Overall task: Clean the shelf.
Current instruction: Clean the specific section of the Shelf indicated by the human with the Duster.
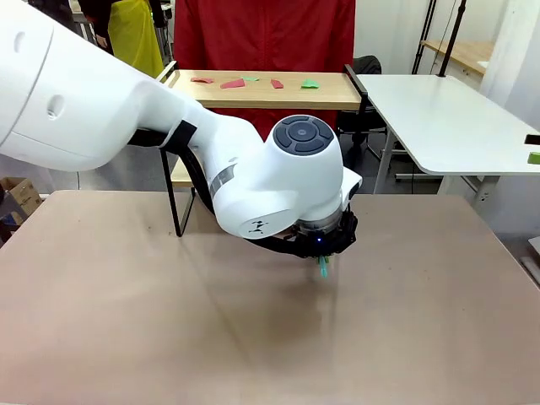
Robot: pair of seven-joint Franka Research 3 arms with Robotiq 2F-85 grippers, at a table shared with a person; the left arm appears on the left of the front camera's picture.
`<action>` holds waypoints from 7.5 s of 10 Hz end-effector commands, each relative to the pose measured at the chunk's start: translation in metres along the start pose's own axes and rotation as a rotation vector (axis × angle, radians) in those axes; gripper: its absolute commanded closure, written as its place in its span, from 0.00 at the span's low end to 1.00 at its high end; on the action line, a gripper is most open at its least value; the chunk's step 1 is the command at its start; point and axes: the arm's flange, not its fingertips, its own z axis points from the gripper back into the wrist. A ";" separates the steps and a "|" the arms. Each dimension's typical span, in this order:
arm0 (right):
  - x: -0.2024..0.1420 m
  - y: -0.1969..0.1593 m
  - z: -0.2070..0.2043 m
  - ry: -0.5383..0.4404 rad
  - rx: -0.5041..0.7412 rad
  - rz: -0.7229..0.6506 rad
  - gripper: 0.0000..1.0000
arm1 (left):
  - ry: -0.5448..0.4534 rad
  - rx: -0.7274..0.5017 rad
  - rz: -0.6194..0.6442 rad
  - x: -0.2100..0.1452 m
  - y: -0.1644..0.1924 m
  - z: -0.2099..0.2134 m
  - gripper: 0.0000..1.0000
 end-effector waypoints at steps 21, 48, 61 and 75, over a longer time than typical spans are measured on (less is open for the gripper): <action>0.004 0.001 -0.001 0.000 0.001 0.007 0.00 | -0.010 0.392 0.081 0.004 0.152 0.011 0.87; 0.004 0.001 -0.001 0.000 0.001 0.007 0.00 | -0.116 0.074 -0.446 -0.022 0.236 0.107 0.87; 0.004 0.001 -0.001 0.000 0.001 0.007 0.00 | 0.158 -0.396 -0.919 0.016 0.347 0.135 0.87; 0.004 0.001 -0.001 0.000 0.001 0.007 0.00 | 0.587 -0.139 -1.099 0.058 0.376 0.318 0.87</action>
